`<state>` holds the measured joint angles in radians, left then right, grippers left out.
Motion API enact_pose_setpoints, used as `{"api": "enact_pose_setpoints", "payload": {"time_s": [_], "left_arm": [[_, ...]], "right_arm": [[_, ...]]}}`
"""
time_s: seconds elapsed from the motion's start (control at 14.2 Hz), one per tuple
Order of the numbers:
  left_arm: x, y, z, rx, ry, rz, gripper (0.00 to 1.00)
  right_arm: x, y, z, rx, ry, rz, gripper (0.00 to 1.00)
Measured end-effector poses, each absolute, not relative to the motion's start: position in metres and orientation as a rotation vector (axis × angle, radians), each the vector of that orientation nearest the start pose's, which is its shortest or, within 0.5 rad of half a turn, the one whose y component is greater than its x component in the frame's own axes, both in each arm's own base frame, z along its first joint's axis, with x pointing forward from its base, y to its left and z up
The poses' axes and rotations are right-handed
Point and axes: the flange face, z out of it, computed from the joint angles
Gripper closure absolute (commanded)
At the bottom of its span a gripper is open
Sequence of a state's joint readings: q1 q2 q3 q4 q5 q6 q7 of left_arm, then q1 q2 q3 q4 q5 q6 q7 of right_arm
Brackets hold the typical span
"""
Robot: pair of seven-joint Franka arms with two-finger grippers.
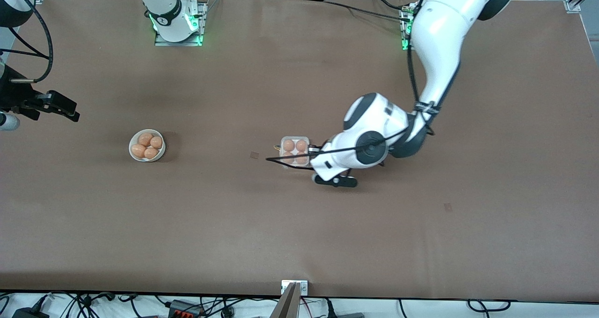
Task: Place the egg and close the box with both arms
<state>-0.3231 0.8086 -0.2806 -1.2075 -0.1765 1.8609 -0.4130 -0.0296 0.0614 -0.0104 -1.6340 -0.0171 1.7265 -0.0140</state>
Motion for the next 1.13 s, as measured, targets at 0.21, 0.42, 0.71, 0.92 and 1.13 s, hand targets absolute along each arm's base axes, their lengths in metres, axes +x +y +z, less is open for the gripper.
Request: {"api": "enact_pose_setpoints", "payload": {"time_s": [0.21, 0.42, 0.71, 0.92, 1.13], "left_arm": [[0.650, -0.326, 0.333, -3.347, 0.087, 0.547, 0.41], [0.664, -0.255, 0.363, -3.322, 0.031, 0.618, 0.33], [0.672, -0.166, 0.404, -3.318, -0.044, 0.660, 0.23], [0.673, -0.125, 0.438, -3.334, -0.108, 0.604, 0.00], [0.666, -0.102, 0.464, -3.336, -0.103, 0.593, 0.00]], "right_arm": [[0.583, -0.025, 0.574, -3.159, 0.038, -0.049, 0.00], [0.583, -0.026, 0.575, -3.160, 0.040, -0.048, 0.00], [0.583, -0.026, 0.575, -3.160, 0.041, -0.048, 0.00], [0.583, -0.026, 0.575, -3.160, 0.042, -0.049, 0.00], [0.582, -0.026, 0.575, -3.160, 0.042, -0.050, 0.00]]}}
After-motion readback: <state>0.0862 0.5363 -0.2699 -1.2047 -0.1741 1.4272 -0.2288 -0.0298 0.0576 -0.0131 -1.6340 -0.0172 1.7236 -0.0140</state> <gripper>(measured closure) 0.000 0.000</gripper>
